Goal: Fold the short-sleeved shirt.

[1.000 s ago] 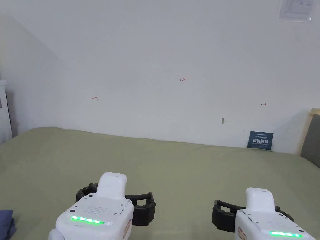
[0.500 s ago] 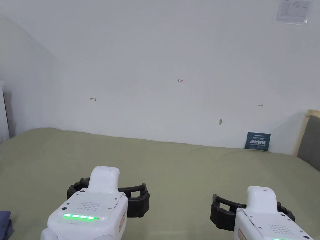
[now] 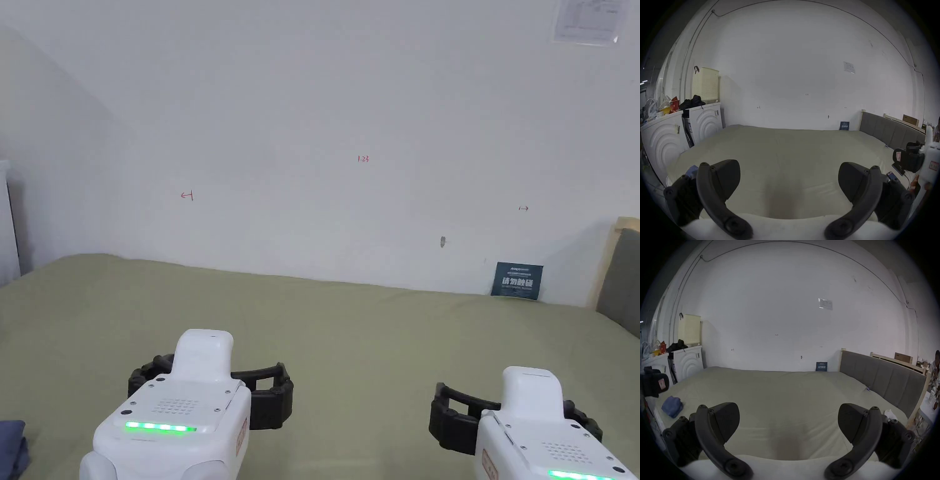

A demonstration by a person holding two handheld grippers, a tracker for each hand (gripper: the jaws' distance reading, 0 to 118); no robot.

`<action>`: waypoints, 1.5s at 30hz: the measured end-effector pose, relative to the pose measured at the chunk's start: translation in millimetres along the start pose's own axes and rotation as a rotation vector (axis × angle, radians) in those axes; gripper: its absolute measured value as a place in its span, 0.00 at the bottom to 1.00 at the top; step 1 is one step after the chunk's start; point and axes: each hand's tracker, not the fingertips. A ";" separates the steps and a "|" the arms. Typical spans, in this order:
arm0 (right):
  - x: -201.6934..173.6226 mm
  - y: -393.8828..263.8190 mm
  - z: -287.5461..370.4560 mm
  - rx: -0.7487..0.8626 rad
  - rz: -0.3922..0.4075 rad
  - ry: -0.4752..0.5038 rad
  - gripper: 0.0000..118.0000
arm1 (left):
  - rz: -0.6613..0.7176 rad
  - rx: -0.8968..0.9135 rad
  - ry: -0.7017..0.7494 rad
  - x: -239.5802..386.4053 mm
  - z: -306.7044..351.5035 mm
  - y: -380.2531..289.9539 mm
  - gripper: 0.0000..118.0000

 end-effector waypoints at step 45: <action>16.1 1.3 -5.0 -0.080 -0.099 0.099 1.00 | 0.022 -0.100 0.011 -8.4 -3.6 -11.9 1.00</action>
